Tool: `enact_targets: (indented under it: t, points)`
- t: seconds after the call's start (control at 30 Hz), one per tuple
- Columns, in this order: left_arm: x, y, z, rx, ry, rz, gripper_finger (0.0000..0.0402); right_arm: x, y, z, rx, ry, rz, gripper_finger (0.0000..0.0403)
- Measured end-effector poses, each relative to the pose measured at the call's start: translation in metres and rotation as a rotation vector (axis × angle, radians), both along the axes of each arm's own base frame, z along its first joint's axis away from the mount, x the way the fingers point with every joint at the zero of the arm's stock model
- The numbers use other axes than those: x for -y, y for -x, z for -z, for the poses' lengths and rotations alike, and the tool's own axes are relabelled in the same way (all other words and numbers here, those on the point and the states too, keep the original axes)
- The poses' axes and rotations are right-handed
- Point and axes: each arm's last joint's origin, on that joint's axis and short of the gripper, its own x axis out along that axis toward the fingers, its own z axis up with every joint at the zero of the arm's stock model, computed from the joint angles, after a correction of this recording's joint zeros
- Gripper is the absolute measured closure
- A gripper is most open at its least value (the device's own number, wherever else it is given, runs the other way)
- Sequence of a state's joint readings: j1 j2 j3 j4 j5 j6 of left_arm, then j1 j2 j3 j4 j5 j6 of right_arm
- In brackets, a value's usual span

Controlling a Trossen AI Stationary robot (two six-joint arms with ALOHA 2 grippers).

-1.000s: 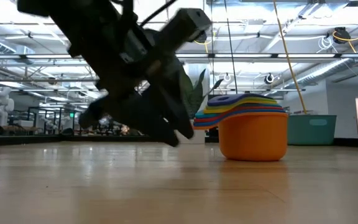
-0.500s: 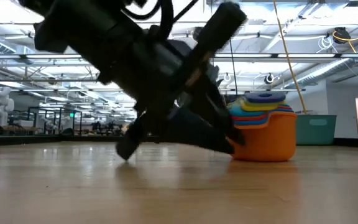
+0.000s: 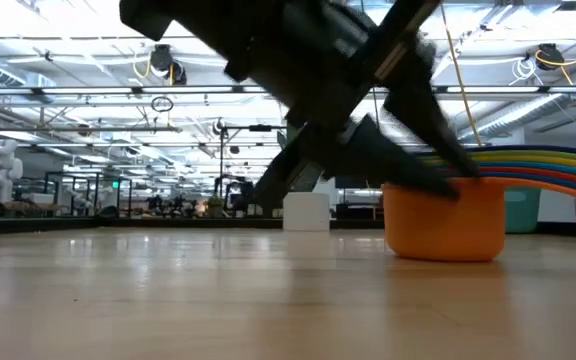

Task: Nest measuring cups in basket
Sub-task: Put the nested measuring cups into the green bin

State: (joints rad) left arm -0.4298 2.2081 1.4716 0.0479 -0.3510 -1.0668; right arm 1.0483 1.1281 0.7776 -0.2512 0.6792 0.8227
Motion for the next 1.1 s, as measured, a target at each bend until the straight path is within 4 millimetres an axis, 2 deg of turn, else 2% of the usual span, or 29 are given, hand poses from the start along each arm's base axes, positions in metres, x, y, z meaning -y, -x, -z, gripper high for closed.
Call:
enact_targets:
  t: [0.2,0.4,0.57,0.7,0.9,0.97,1.1]
  points:
    - [0.001,0.007,-0.003,-0.109,0.004,0.055,0.0334,-0.006,0.001,0.006,-0.026,-0.026,0.014,0.028]
    - [0.005,0.018,-0.008,-0.203,-0.036,0.189,0.0334,-0.012,-0.001,0.019,-0.08,-0.066,0.071,0.028]
    - [0.004,0.022,-0.03,-0.166,-0.115,0.293,0.0334,-0.017,-0.004,0.031,-0.11,-0.068,0.128,0.028]
    - [0.0,0.03,-0.051,-0.158,-0.238,0.307,0.0335,-0.015,-0.005,0.031,-0.088,-0.059,0.157,0.028]
    - [-0.016,0.056,-0.074,-0.297,-0.444,0.235,0.0335,0.002,-0.008,0.021,-0.069,-0.008,0.206,0.028]
    - [-0.025,0.061,-0.083,-0.322,-0.507,0.22,0.0335,0.01,-0.009,0.018,-0.06,0.055,0.209,0.028]
    - [-0.051,0.075,-0.106,-0.399,-0.583,0.167,0.0335,0.019,-0.012,0.012,0.077,0.247,0.276,0.0272]
